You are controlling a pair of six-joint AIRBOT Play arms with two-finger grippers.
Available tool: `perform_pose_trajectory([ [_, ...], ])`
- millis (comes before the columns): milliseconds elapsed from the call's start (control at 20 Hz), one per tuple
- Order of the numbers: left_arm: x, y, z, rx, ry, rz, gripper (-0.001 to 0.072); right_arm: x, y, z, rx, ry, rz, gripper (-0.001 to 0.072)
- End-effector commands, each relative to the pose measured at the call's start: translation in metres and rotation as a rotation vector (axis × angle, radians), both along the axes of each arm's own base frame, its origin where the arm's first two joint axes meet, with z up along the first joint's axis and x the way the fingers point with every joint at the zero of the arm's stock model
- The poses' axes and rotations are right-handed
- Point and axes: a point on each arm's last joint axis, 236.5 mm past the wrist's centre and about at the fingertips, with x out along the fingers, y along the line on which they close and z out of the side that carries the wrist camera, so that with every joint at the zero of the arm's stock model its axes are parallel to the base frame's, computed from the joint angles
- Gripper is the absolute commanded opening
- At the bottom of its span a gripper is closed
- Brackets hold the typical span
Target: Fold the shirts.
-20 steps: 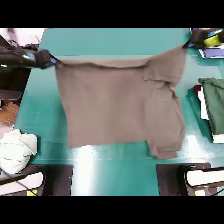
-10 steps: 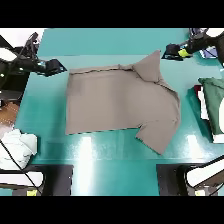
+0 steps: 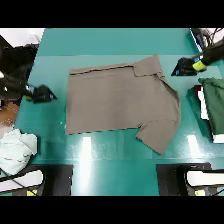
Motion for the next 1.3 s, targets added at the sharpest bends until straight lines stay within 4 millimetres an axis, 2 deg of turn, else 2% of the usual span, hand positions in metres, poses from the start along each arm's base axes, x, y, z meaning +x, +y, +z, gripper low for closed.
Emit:
perform_pose_trajectory([
  [0, -0.062, -0.016, -0.045, -0.031, 0.104, 0.044, 0.0469, -0.038, 0.01, -0.019, 0.016, 0.028, -0.003, 0.0334],
  [50, -0.071, -0.023, -0.051, -0.048, 0.108, 0.051, 0.0468, -0.044, 0.015, -0.021, 0.038, 0.022, -0.013, 0.0308],
  [300, -0.093, -0.043, -0.074, -0.048, 0.136, 0.019, 0.0468, -0.056, 0.016, -0.019, 0.081, -0.063, -0.077, 0.0307],
  [600, -0.105, -0.068, -0.081, -0.035, 0.157, -0.054, 0.0466, -0.069, 0.011, -0.009, 0.077, -0.106, -0.1, 0.0308],
  [650, -0.105, -0.069, -0.081, -0.033, 0.159, -0.057, 0.033, -0.071, 0.006, -0.01, 0.078, -0.102, -0.114, 0.0307],
  [700, -0.106, -0.07, -0.081, -0.034, 0.158, -0.061, 0.0112, -0.075, 0.0, -0.012, 0.078, -0.094, -0.133, 0.0308],
  [750, -0.105, -0.071, -0.081, -0.035, 0.156, -0.058, 0.0023, -0.081, -0.009, -0.015, 0.078, -0.079, -0.159, 0.0307],
  [900, -0.098, -0.07, -0.075, -0.034, 0.137, -0.061, 0.0023, -0.107, -0.041, -0.043, 0.081, -0.007, -0.276, 0.0308],
  [1000, -0.083, -0.07, -0.061, -0.033, 0.096, -0.069, 0.0022, -0.13, -0.067, -0.074, 0.082, 0.051, -0.367, 0.0308],
  [1050, -0.074, -0.069, -0.052, -0.032, 0.069, -0.075, 0.0023, -0.141, -0.079, -0.091, 0.09, 0.082, -0.419, 0.0332],
  [1100, -0.065, -0.069, -0.043, -0.03, 0.043, -0.08, 0.0023, -0.152, -0.088, -0.107, 0.1, 0.115, -0.457, 0.0396],
  [1250, -0.047, -0.067, -0.024, -0.024, -0.015, -0.084, 0.0023, -0.17, -0.103, -0.146, 0.136, 0.193, -0.533, 0.04],
])
